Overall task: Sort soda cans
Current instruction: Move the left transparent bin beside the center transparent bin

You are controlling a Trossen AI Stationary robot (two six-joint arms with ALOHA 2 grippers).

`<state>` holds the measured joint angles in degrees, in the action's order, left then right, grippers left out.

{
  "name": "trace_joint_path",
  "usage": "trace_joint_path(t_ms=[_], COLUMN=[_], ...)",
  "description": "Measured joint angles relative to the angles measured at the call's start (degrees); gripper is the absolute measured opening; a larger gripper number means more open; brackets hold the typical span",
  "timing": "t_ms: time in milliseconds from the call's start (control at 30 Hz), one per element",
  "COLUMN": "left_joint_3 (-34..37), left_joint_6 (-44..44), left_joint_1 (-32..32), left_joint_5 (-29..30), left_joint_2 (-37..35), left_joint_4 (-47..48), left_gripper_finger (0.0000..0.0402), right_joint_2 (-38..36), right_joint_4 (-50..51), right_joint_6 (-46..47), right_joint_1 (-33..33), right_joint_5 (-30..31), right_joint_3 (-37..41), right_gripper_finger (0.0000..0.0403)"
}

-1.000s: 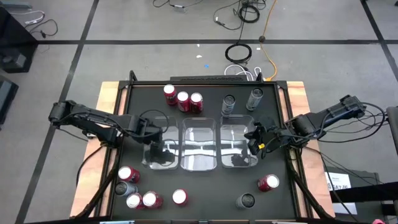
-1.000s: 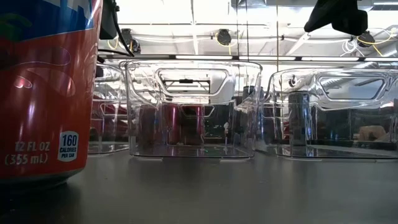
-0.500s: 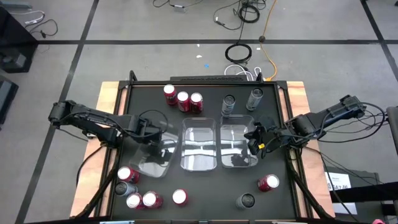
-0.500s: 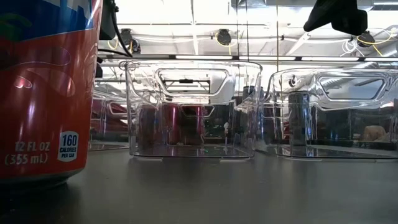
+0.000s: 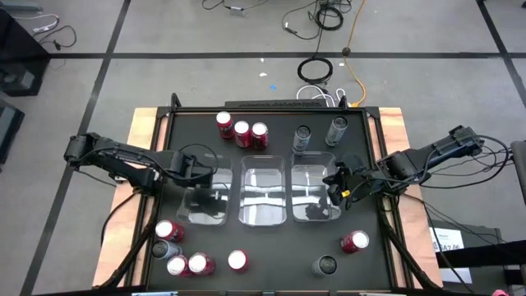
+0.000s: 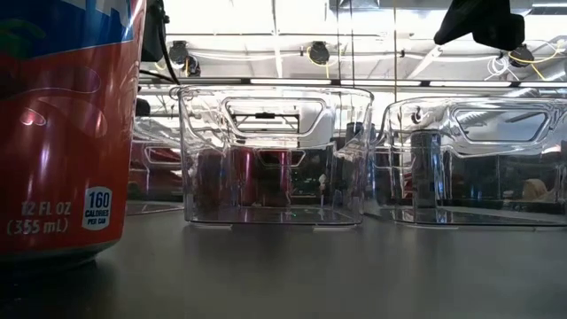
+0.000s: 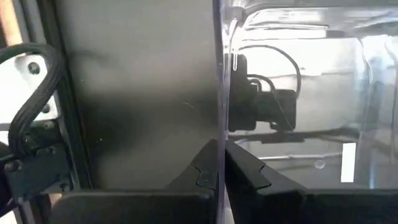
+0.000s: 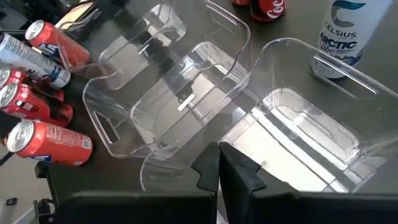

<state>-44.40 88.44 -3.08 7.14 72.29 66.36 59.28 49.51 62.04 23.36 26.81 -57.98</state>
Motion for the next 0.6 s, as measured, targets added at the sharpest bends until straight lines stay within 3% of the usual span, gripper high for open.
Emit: trace_joint_path(t_ms=[600], left_joint_3=[0.0], left_joint_6=[4.3], left_joint_1=[0.0], left_joint_5=[0.1], left_joint_2=[0.0], left_joint_4=[-3.0], left_gripper_finger=[0.0022], right_joint_2=[0.0], right_joint_4=[0.0], right_joint_6=[-4.0], right_joint_1=[0.0], right_joint_5=[-2.8], right_joint_3=[0.0], right_gripper_finger=[0.0004])
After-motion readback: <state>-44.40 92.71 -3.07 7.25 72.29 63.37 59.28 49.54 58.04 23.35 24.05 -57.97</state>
